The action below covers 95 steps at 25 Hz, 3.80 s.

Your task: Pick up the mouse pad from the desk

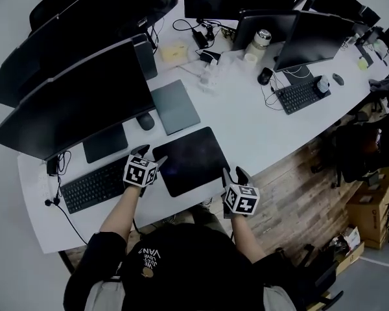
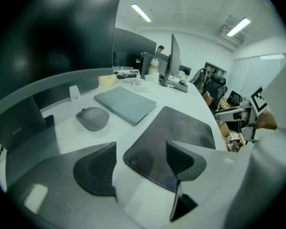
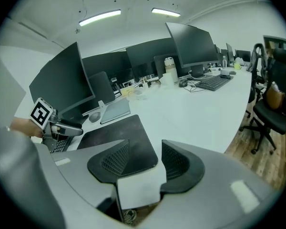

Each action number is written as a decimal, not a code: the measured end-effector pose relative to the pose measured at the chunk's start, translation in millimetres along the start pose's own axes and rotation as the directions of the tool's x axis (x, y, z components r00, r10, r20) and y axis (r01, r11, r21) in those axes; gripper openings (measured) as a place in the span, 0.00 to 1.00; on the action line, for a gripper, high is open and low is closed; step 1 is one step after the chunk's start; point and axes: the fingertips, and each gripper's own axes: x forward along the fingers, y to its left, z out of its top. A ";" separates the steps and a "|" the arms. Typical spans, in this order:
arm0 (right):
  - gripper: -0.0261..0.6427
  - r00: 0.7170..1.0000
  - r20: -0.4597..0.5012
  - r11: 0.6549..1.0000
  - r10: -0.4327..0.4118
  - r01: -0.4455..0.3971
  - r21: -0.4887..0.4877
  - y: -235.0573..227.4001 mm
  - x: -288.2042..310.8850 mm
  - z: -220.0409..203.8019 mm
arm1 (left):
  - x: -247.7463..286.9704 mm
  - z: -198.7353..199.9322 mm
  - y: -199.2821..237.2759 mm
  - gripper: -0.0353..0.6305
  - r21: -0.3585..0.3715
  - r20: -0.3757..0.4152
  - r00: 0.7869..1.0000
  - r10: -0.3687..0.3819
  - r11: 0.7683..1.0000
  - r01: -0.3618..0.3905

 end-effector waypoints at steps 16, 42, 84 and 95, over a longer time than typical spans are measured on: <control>0.34 1.000 -0.018 1.000 -0.001 0.001 0.016 -5.2 10.3 -7.1 | 31.4 -24.1 5.4 0.51 0.051 -0.207 0.978 -0.029 0.998 0.040; 0.40 0.989 -0.123 0.993 -0.086 0.076 -0.085 9.7 37.4 -28.2 | 29.6 -21.7 -21.4 0.14 0.066 -0.244 0.966 -0.086 0.992 0.105; 0.10 0.983 0.181 0.999 -0.036 0.035 0.008 66.4 -70.2 6.5 | -83.3 28.4 -56.3 0.13 0.166 0.132 0.972 -0.196 0.971 0.173; 0.10 0.951 0.309 1.000 -0.024 0.018 0.020 104.8 -113.2 21.2 | -129.2 35.9 -51.3 0.12 0.191 0.239 0.942 -0.234 0.963 0.191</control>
